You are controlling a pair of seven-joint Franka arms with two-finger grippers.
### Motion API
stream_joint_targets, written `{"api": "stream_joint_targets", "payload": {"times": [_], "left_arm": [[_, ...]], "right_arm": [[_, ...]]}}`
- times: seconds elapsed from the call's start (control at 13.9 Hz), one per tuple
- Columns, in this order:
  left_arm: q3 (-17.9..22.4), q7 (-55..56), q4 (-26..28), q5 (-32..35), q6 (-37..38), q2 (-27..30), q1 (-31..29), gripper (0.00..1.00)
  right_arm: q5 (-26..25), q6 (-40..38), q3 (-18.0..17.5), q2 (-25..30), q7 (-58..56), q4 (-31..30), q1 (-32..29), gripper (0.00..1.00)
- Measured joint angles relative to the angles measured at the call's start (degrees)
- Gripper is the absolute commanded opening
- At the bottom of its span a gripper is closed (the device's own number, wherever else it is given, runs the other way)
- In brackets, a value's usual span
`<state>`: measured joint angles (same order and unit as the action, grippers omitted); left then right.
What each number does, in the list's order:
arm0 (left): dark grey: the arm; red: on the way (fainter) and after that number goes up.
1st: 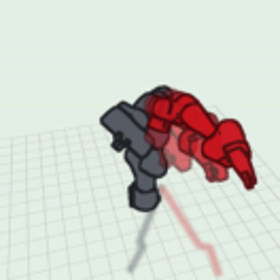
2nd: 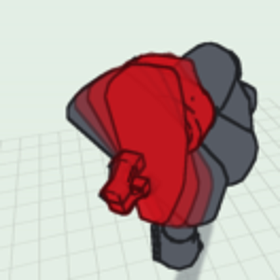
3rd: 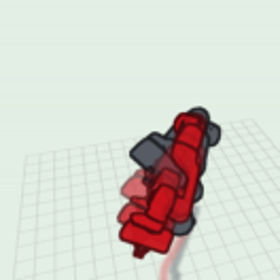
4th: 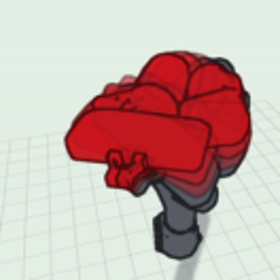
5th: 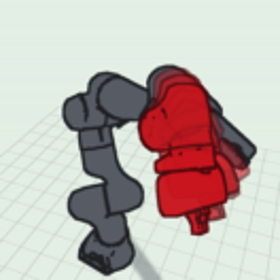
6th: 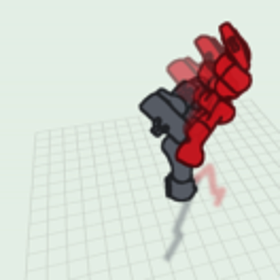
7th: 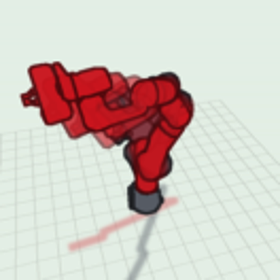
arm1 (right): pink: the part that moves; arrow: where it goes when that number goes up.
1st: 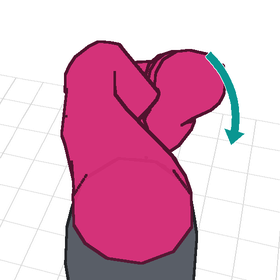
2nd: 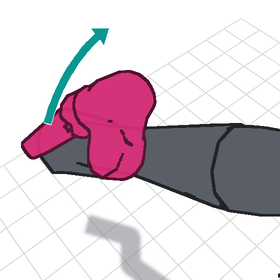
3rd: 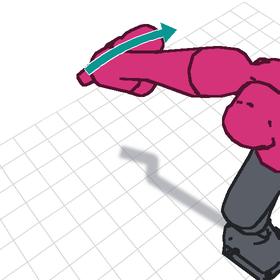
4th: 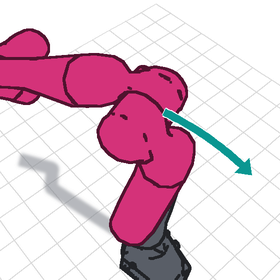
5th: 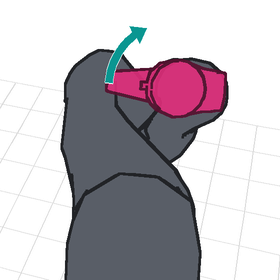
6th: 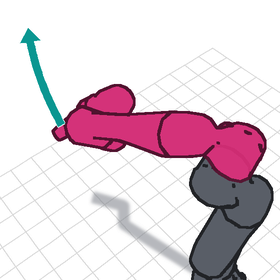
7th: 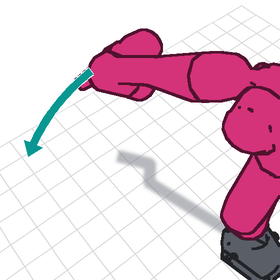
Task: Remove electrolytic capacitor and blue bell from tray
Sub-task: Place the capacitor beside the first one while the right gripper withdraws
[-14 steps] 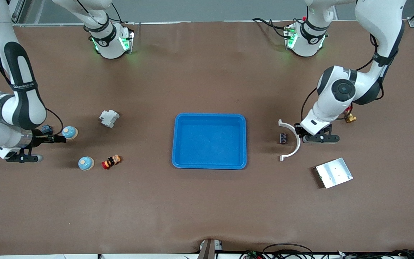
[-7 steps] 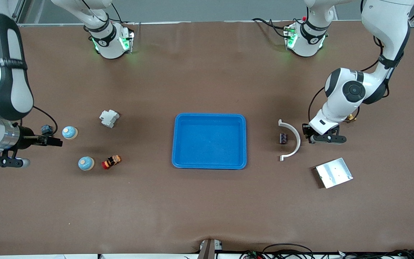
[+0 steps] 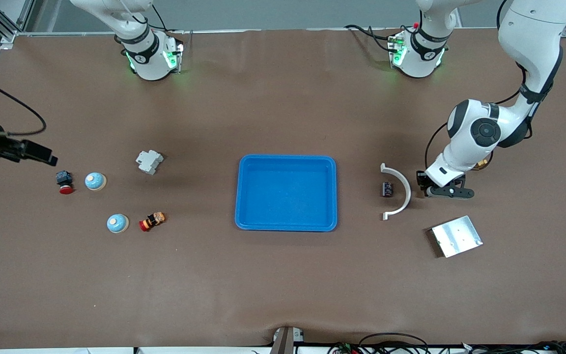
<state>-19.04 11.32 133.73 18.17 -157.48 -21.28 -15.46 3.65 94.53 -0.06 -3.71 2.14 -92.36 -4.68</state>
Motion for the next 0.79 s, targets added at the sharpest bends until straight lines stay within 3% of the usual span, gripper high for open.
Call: {"api": "stream_joint_targets", "payload": {"times": [0.22, 0.43, 0.5, 0.58, 0.79], "left_arm": [[0.0, 0.0, -0.6, 0.2, -0.1, -1.6, 0.0, 0.00], [0.0, 0.0, -1.3, 2.2, -0.2, -2.8, -0.4, 0.00], [0.0, 0.0, -1.4, 3.2, -0.2, -2.8, -0.9, 0.56], [0.1, 0.0, -1.5, 3.7, -0.2, -2.8, -1.3, 1.00], [0.1, 0.3, -2.0, 4.1, -0.2, -3.3, -1.9, 1.00]], "right_arm": [[-4.6, -0.1, -4.0, 1.0, 0.4, 2.2, -0.3, 1.00], [-5.8, -0.3, -4.3, 0.6, 0.5, 2.4, -0.6, 1.00], [-5.8, -0.5, -4.3, 0.5, 0.5, 2.4, -0.8, 1.00], [-5.8, -0.6, -4.3, 0.4, 0.5, 2.4, -0.9, 1.00], [-4.8, -0.6, -4.3, 0.4, 0.5, 2.5, -0.9, 1.00]]}}
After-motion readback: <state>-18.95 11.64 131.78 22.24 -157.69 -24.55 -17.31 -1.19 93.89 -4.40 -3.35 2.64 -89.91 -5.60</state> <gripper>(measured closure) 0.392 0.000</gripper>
